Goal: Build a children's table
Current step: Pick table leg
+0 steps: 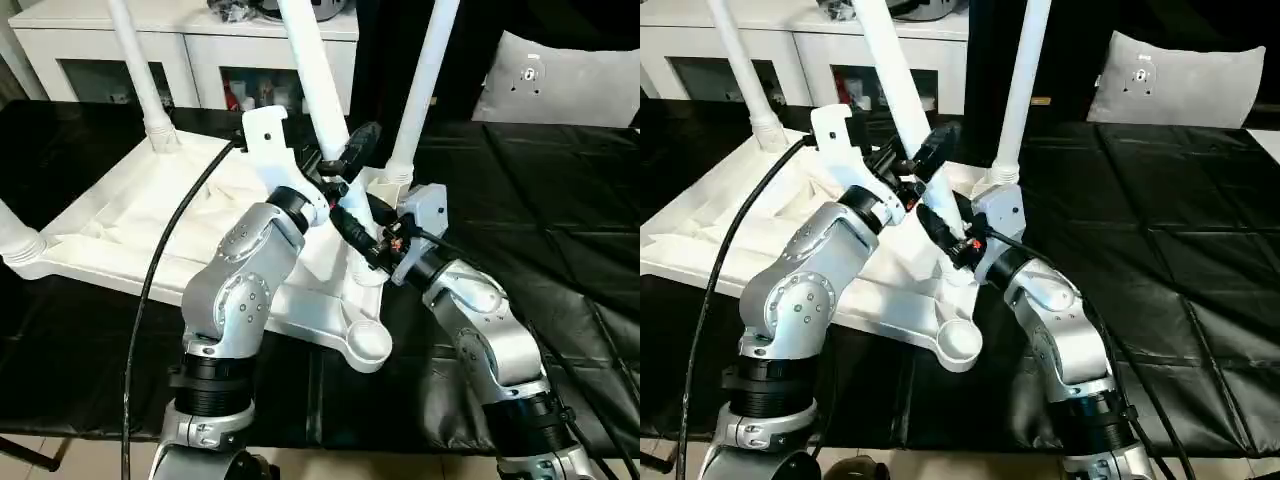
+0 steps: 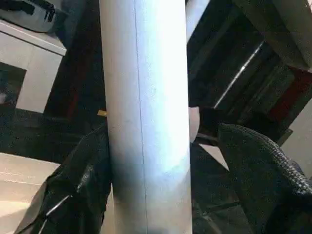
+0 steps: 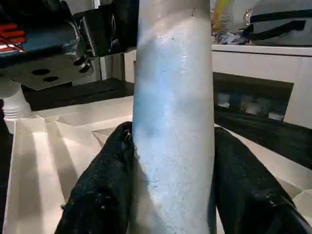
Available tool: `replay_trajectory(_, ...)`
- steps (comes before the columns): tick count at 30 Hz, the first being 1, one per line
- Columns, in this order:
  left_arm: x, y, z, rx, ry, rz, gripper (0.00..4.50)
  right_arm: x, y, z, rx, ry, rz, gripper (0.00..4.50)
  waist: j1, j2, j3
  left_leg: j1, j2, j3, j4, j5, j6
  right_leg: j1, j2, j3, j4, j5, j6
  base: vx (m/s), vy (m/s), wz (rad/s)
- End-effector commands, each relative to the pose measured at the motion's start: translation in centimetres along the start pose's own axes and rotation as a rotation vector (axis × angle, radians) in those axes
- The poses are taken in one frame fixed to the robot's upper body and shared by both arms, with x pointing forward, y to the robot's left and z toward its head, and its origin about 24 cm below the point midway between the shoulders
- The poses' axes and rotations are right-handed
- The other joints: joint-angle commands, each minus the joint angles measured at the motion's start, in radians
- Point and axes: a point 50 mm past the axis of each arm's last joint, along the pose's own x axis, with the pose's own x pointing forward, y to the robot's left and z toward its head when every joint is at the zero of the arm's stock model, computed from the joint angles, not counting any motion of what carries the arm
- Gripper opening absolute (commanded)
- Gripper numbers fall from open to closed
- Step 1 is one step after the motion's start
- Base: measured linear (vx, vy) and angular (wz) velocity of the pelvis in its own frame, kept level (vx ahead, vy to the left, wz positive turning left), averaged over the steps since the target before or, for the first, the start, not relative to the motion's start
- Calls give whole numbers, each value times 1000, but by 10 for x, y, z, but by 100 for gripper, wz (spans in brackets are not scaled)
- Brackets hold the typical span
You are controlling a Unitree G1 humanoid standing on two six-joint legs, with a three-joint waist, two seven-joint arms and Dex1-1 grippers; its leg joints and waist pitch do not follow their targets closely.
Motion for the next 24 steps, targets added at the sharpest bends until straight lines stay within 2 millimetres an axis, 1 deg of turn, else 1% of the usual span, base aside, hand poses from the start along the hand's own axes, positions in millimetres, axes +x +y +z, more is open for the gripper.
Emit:
replay_trajectory(1, 3, -3, -7, 97, 46, -28, 322, 4, 3, 4, -16, -20, 28, 186, -4, -10, -69, 18, 50, -14, -63, -83, 32, 48, -77, 43, -65, 58, -171, 0, 0, 0)
replay_trajectory(2, 3, -3, -7, 109, 48, -29, 322, 4, 3, 4, -15, -21, 29, 186, -4, -10, -69, 18, 50, -14, -63, -83, 32, 48, -77, 43, -65, 58, -171, 0, 0, 0)
replay_trajectory(3, 2, 0, -7, 166, 56, -33, 322, 4, 3, 4, -14, -22, 31, 186, -4, -7, -70, 20, 51, -15, -65, -82, 30, 45, -77, 43, -66, 54, -165, 0, 0, 0)
replay_trajectory(5, 2, 3, -8, 221, 62, -34, 322, 4, 3, 3, -13, -23, 33, 186, -4, -6, -71, 20, 51, -15, -64, -78, 25, 45, -77, 43, -63, 66, -165, 0, 0, 0)
replay_trajectory(6, 1, 5, -8, 245, 63, -28, 312, 4, 4, 3, -13, -24, 35, 186, -4, -5, -72, 20, 51, -15, -64, -75, 23, 46, -77, 43, -62, 75, -166, 0, 0, 0)
replay_trajectory(7, 1, 6, -8, 257, 64, -25, 281, 4, 4, 3, -14, -24, 36, 186, -5, -4, -72, 21, 51, -14, -63, -76, 21, 45, -77, 43, -61, 82, -171, 0, 0, 0)
replay_trajectory(8, 1, 8, -8, 281, 61, -17, 281, 4, 4, 3, -14, -25, 39, 186, -5, -3, -72, 21, 52, -15, -64, -75, 20, 45, -77, 43, -61, 87, -173, 0, 0, 0)
replay_trajectory(9, 1, 9, -8, 293, 60, -13, 272, 4, 4, 3, -14, -25, 40, 186, -5, -4, -72, 20, 52, -15, -64, -75, 19, 46, -77, 43, -61, 93, -173, 0, 0, 0)
replay_trajectory(10, 1, 9, -9, 307, 62, -12, 263, 4, 4, 3, -15, -26, 41, 186, -4, -4, -73, 22, 52, -15, -64, -75, 17, 46, -79, 43, -59, 100, -178, 0, 0, 0)
replay_trajectory(11, 1, 10, -10, 318, 64, -13, 263, 5, 4, 3, -15, -27, 42, 186, -4, -3, -72, 21, 52, -15, -64, -77, 17, 46, -78, 43, -60, 99, -179, 0, 0, 0)
replay_trajectory(12, 0, 10, -10, 326, 66, -12, 250, 5, 4, 3, -16, -27, 42, 186, -4, -4, -72, 20, 52, -15, -64, -80, 16, 47, -79, 43, -59, 98, -180, 0, 0, 0)
replay_trajectory(16, 0, 11, -11, 335, 63, -16, 239, 5, 4, 3, -18, -28, 44, 186, -4, -5, -72, 21, 52, -14, -64, -85, 16, 47, -79, 43, -59, 88, -185, 0, 0, 0)
replay_trajectory(18, 0, 11, -11, 326, 59, -16, 226, 5, 4, 3, -19, -28, 44, 186, -4, -4, -72, 20, 52, -14, -64, -86, 15, 47, -79, 43, -59, 87, -188, 0, 0, 0)
replay_trajectory(19, 0, 10, -11, 262, 46, -18, 223, 5, 3, 2, -26, -26, 40, 186, -4, -4, -72, 20, 51, -14, -64, -86, 16, 47, -79, 43, -59, 88, -189, 0, 0, 0)
replay_trajectory(20, 0, 9, -11, 235, 41, -18, 221, 5, 3, 2, -30, -25, 35, 186, -4, -5, -71, 19, 51, -13, -64, -89, 14, 47, -80, 43, -60, 84, -194, 0, 0, 0)
replay_trajectory(21, 0, 8, -10, 165, 27, -20, 217, 6, 2, 2, -44, -21, 20, 186, -3, -6, -71, 19, 51, -13, -63, -87, 10, 48, -82, 43, -59, 86, -201, 0, 0, 0)
replay_trajectory(22, 0, 6, -9, 93, 17, -30, 217, 6, 2, 1, -38, -11, 20, 186, -3, -6, -71, 19, 51, -13, -63, -87, 10, 48, -82, 43, -59, 86, -201, 0, 0, 0)
replay_trajectory(23, 0, 4, -8, 32, 13, -41, 212, 6, 2, 0, -31, -1, 29, 186, -3, -6, -71, 19, 49, -11, -62, -92, 10, 48, -80, 43, -58, 85, -213, 0, 0, 0)
replay_trajectory(24, 0, 3, -7, -8, 5, -49, 207, 5, 1, -1, -24, 2, 29, 186, -3, -5, -70, 20, 50, -13, -63, -101, 17, 47, -79, 43, -62, 73, -210, 0, 0, 0)
